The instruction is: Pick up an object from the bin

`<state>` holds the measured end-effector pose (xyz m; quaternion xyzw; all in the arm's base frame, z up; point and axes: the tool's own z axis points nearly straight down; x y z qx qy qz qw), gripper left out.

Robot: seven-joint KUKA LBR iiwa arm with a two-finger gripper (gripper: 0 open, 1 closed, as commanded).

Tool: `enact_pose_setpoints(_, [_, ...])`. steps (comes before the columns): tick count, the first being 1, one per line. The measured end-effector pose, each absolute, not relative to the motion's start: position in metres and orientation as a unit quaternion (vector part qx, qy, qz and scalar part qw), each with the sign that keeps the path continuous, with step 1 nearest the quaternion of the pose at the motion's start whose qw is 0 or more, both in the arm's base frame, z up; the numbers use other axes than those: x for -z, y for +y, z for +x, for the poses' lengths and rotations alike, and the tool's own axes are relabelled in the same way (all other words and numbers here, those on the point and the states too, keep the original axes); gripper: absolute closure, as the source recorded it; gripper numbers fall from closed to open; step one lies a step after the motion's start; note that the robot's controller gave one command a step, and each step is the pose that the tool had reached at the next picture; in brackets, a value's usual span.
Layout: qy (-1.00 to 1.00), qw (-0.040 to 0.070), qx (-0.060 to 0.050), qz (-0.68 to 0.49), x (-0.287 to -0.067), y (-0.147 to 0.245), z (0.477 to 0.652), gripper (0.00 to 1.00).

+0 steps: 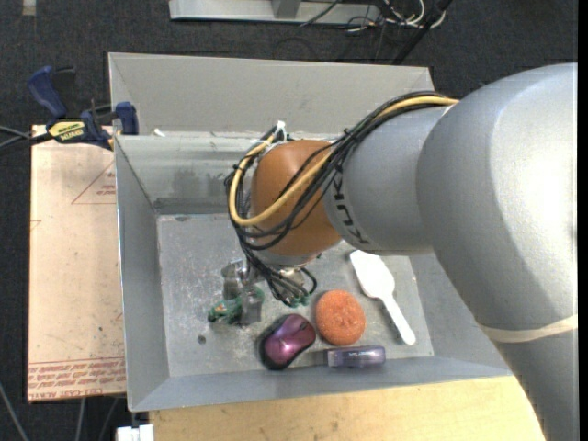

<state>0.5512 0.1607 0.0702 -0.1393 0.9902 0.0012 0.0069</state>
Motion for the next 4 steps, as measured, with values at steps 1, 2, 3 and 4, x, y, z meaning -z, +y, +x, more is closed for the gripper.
enact_pose_setpoints(1, [0.990, 0.007, -0.001, -0.139, -0.070, 0.161, 0.551, 1.00])
enact_pose_setpoints(2, [0.985, 0.008, -0.002, -0.173, -0.159, 0.169, 0.549, 1.00])
enact_pose_setpoints(3, [0.985, 0.008, -0.002, -0.173, -0.159, 0.169, 0.549, 1.00])
enact_pose_setpoints(4, [0.986, 0.010, -0.002, -0.168, -0.281, 0.175, 0.545, 1.00])
